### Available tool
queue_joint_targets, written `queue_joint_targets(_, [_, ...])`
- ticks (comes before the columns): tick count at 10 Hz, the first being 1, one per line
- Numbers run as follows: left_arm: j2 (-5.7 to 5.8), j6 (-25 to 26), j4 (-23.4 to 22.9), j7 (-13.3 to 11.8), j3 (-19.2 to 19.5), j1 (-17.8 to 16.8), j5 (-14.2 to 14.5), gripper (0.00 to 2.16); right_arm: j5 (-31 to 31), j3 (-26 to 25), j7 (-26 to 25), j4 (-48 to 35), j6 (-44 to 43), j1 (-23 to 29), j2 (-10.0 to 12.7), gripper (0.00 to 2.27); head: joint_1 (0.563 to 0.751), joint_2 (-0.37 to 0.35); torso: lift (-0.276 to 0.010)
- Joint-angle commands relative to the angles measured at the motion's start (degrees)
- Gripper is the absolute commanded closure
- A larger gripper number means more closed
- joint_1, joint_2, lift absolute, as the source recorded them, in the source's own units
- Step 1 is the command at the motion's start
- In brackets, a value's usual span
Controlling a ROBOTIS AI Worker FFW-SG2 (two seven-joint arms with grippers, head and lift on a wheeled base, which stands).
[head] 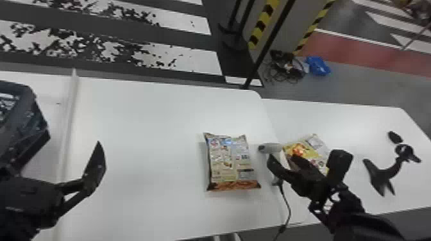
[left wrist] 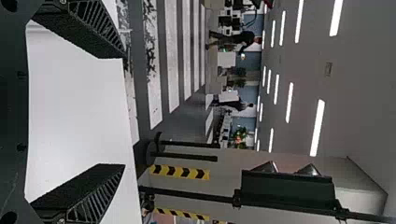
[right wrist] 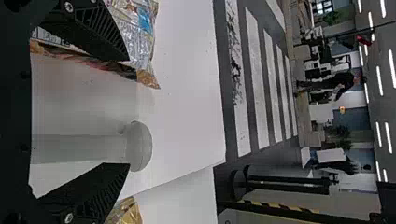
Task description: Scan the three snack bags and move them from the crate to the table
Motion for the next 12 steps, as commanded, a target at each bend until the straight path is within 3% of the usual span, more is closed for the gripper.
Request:
queue_joint_targets(1, [0.08, -0.01, -0.10, -0.01, 0.05, 0.30, -0.14, 0.03, 1.28, 0.94, 0.02, 4.89, -2.37, -1.96, -1.48, 0.08, 0.695, -0.350, -0.062])
queue_joint_targets(6, [0.25, 0.17, -0.19, -0.01, -0.03, 0.56, -0.66, 0.03, 3.39, 3.32, 0.11, 14.21, -3.25, -7.15, -3.94, 0.10, 0.695, -0.350, -0.062])
queue_joint_targets(8, [0.52, 0.52, -0.45, -0.01, -0.12, 0.65, -0.75, 0.03, 4.97, 4.11, 0.19, 18.60, -2.54, -10.31, -4.64, 0.29, 0.695, -0.350, -0.062])
queue_joint_targets(9, [0.61, 0.52, -0.45, -0.01, -0.12, 0.74, -0.75, 0.03, 6.29, 5.25, 0.19, 20.62, -0.96, -11.98, -5.25, 0.83, 0.695, -0.350, -0.062])
queue_joint_targets(10, [0.61, 0.52, -0.54, -0.01, -0.12, 0.82, -0.75, 0.03, 6.64, 5.69, 0.02, 21.42, 2.91, -13.21, -5.25, 1.85, 0.695, -0.350, -0.062])
queue_joint_targets(11, [0.61, 0.52, -0.54, -0.01, -0.12, 0.91, -0.75, 0.03, 6.55, 5.69, -0.07, 21.33, 2.55, -13.13, -5.17, 2.22, 0.695, -0.350, -0.062])
queue_joint_targets(12, [0.52, 0.52, -0.54, -0.01, -0.12, 0.91, -0.75, 0.03, 6.11, 5.25, -0.95, 20.45, 1.68, -12.25, -5.17, 2.24, 0.695, -0.350, -0.062])
